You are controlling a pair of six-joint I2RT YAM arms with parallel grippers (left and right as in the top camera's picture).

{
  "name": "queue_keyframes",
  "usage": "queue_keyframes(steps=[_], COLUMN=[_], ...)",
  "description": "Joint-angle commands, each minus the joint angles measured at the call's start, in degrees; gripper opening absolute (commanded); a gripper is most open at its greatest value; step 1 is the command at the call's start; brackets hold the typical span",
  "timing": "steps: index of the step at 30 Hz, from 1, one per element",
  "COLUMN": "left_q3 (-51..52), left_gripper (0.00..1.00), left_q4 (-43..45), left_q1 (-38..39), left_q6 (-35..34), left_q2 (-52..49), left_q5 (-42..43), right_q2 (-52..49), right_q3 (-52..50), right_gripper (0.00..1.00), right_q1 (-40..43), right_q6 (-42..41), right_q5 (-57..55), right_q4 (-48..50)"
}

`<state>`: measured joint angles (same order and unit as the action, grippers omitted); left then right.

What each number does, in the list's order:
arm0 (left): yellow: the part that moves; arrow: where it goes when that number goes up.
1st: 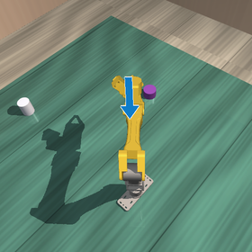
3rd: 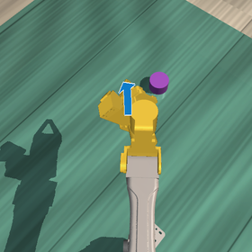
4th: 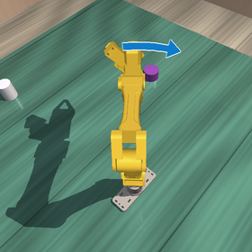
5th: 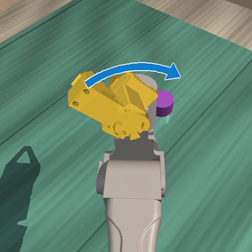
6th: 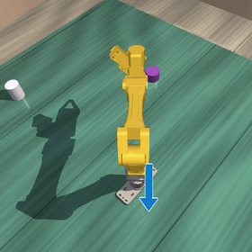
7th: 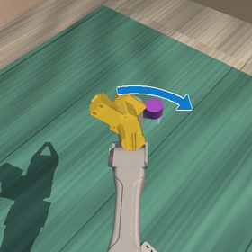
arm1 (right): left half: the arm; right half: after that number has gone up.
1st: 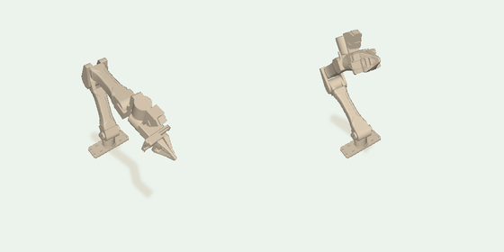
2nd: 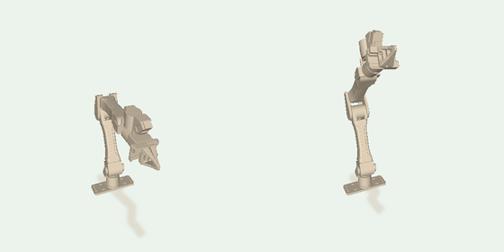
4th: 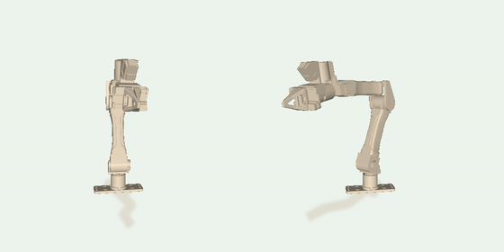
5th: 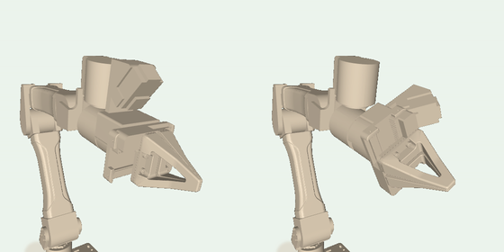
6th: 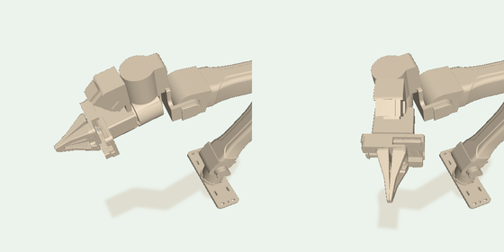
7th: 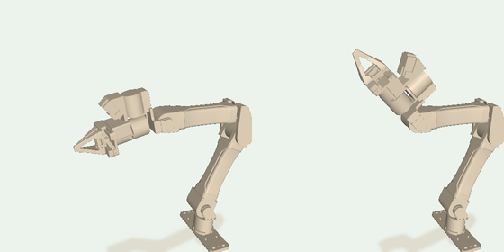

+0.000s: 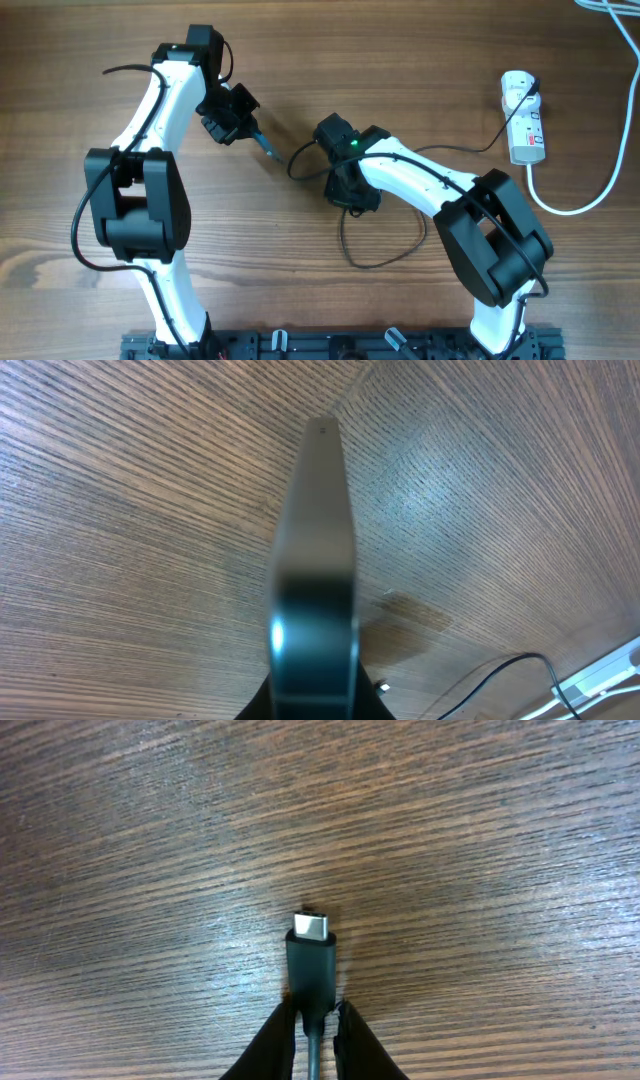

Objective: Plug charger to phone and switch on socket
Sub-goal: 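Move the right gripper down and grasp the black cable's USB-C plug, then lower the phone with the left gripper toward the plug held by right gripper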

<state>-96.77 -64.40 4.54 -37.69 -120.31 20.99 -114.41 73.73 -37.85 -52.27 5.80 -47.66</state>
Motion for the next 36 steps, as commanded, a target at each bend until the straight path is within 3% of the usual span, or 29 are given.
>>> queue_keyframes(steps=[1, 3, 5, 8, 17, 24, 32, 36], left_q3=[-1.07, -1.07, -1.07, -1.07, -1.07, -1.07, -1.07, -1.07], left_gripper=[0.04, 0.04, 0.04, 0.04, 0.04, 0.04, 0.04, 0.04], left_q4=[0.11, 0.11, 0.09, 0.09, 0.09, 0.11, 0.11, 2.12], left_q1=[0.11, 0.11, 0.11, 0.11, 0.11, 0.11, 0.11, 0.17], left_q6=[-0.76, -0.76, -0.76, -0.76, -0.76, -0.76, -0.68, 6.08], left_q2=[2.03, 2.03, 2.03, 2.03, 2.03, 2.03, 2.03, 2.03], left_q5=[0.20, 0.20, 0.20, 0.20, 0.20, 0.59, 0.96, 8.90], right_q2=[-1.53, -1.53, -1.53, -1.53, -1.53, -1.53, -1.53, -0.72], right_q3=[-1.79, -1.77, -1.79, -1.79, -1.79, -1.79, -1.79, -0.33], right_gripper=[0.16, 0.17, 0.25, 0.27, 0.17, 0.15, 0.05, 0.04], right_q1=[-0.24, -0.24, -0.24, -0.24, -0.24, -0.24, -0.20, -0.07], right_q6=[-0.22, -0.22, -0.22, -0.17, 1.11, 1.11, 1.51, 5.95], right_q5=[0.70, 0.70, 0.72, 0.72, 0.83, 1.16, 1.11, 1.40], right_q4=[0.50, 0.46, 0.31, -0.22, -0.44, -0.35, 0.07, -0.96])
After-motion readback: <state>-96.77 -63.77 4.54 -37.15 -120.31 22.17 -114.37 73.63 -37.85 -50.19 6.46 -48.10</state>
